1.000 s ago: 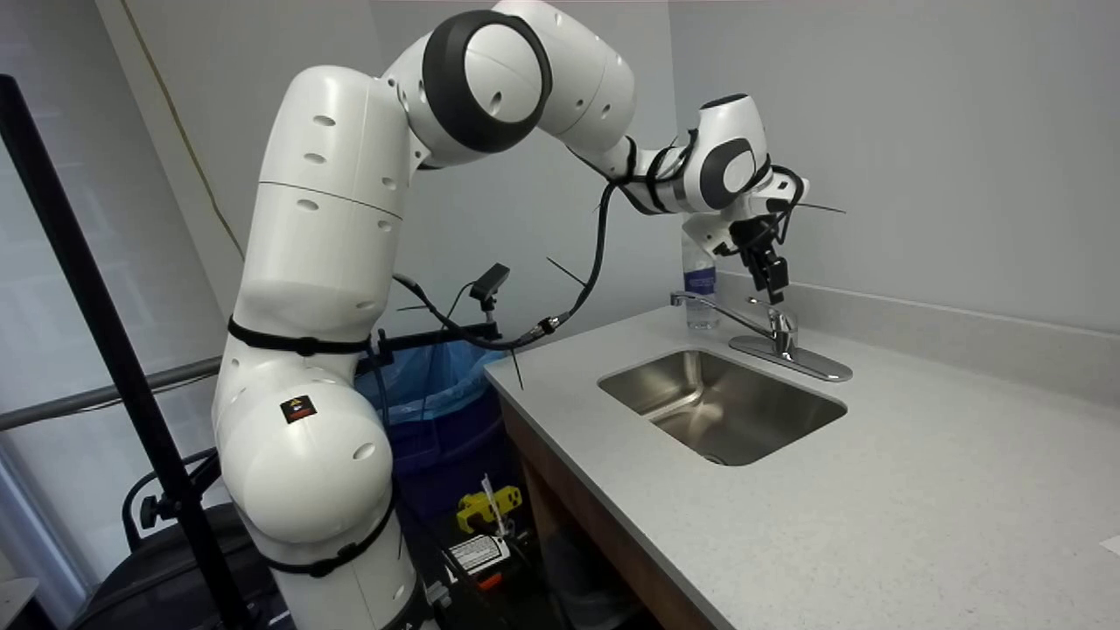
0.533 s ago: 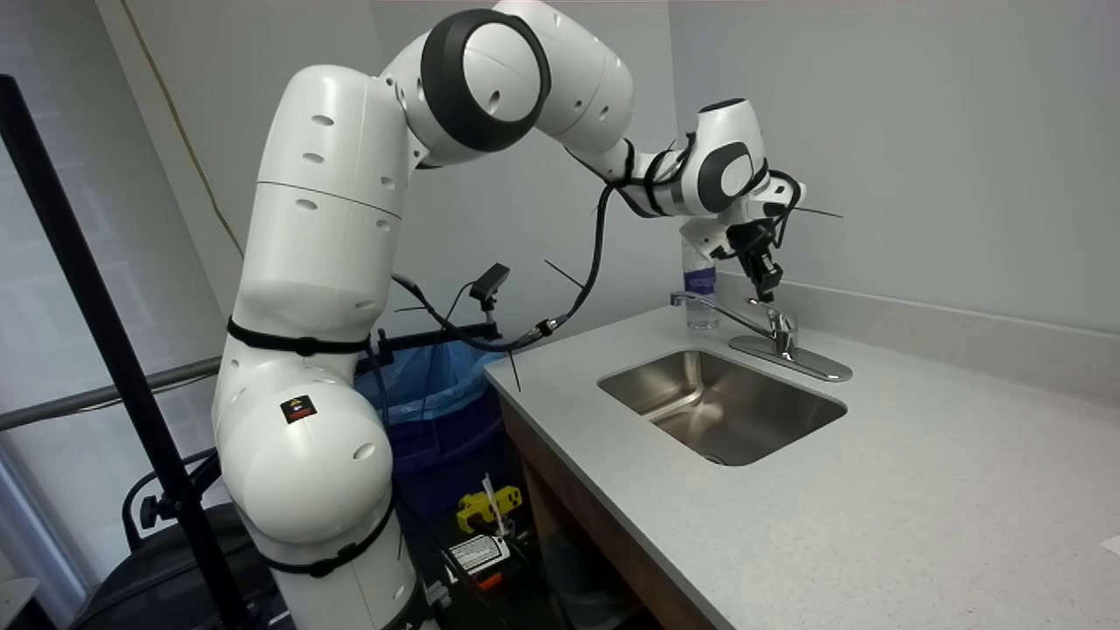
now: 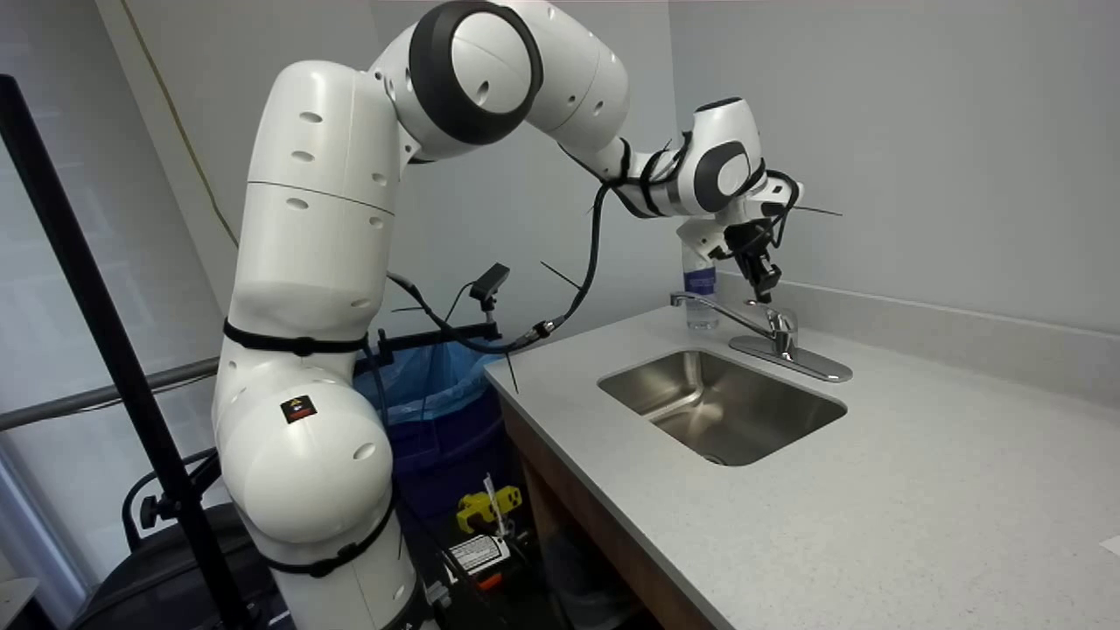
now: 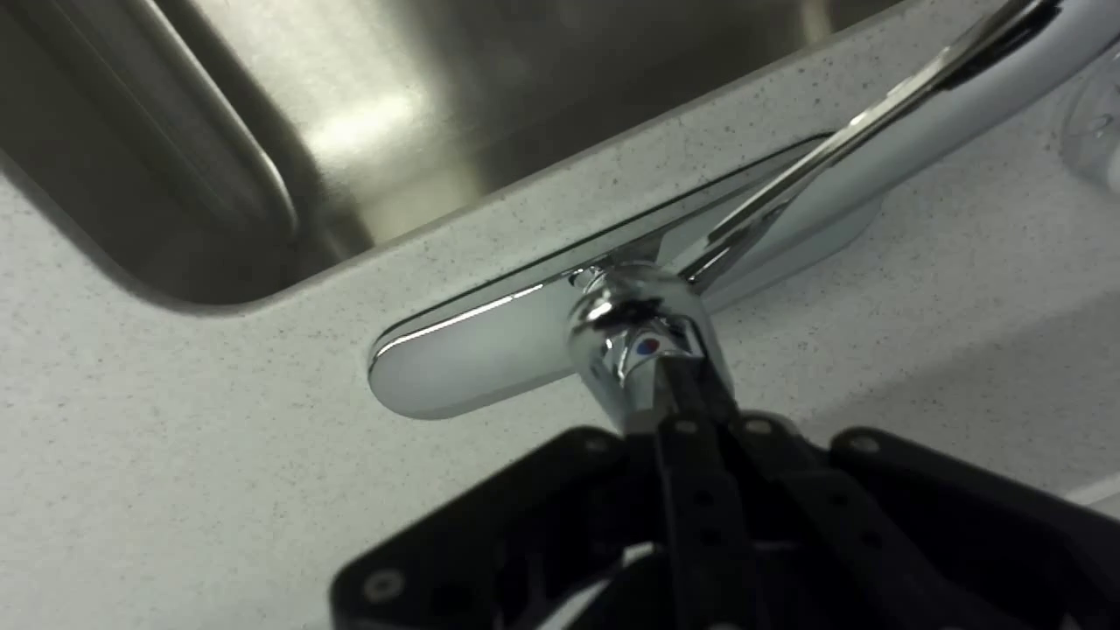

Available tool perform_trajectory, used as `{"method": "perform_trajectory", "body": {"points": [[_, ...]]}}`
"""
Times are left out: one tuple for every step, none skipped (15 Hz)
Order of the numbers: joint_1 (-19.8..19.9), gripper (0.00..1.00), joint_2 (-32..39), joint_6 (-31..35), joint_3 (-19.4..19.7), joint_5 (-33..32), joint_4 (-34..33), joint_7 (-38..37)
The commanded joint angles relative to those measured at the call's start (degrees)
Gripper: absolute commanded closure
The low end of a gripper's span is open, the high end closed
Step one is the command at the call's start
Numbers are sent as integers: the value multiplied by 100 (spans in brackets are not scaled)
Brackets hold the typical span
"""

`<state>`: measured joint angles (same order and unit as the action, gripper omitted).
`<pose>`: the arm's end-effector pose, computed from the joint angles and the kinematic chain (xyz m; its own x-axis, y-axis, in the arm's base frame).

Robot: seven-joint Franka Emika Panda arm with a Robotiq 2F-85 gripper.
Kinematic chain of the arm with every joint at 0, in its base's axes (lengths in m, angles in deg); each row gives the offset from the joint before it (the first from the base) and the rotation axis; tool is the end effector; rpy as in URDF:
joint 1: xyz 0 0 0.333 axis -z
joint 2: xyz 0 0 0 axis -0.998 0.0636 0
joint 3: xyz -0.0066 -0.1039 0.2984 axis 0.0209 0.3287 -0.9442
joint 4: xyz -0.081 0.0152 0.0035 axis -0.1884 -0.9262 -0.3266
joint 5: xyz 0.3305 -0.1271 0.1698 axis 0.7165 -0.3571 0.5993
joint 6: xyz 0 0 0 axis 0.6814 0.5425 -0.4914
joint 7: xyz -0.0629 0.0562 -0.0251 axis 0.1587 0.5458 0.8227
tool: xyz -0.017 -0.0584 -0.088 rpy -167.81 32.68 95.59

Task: Close and open the faucet of the sink.

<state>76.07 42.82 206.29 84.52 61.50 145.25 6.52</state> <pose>0.6855 0.1034 0.3935 0.8472 -0.4455 0.2894 -0.4094 -0.8947 -0.1786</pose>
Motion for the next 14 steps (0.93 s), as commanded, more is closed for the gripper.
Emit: {"method": "perform_trajectory", "body": {"points": [[22, 100, -426, -175, -20, -85, 704, 280], [30, 100, -497, -205, -24, -97, 827, 368], [39, 100, -556, -200, -31, -90, 859, 445], [45, 100, -596, -172, -25, -90, 894, 503], [45, 100, -589, -139, -17, -95, 902, 553], [37, 100, -593, -121, -8, -104, 904, 574], [25, 100, -589, -71, 12, -137, 906, 582], [3, 100, -580, 2, 50, -204, 910, 555], [-26, 100, -565, 117, 109, -326, 918, 491], [-47, 100, -526, 233, 179, -489, 903, 421], [-70, 100, -499, 351, 243, -641, 900, 339], [-88, 100, -432, 439, 322, -785, 833, 216], [-96, 100, -376, 466, 378, -884, 762, 99], [-109, 100, -330, 517, 430, -975, 704, -25]]}}
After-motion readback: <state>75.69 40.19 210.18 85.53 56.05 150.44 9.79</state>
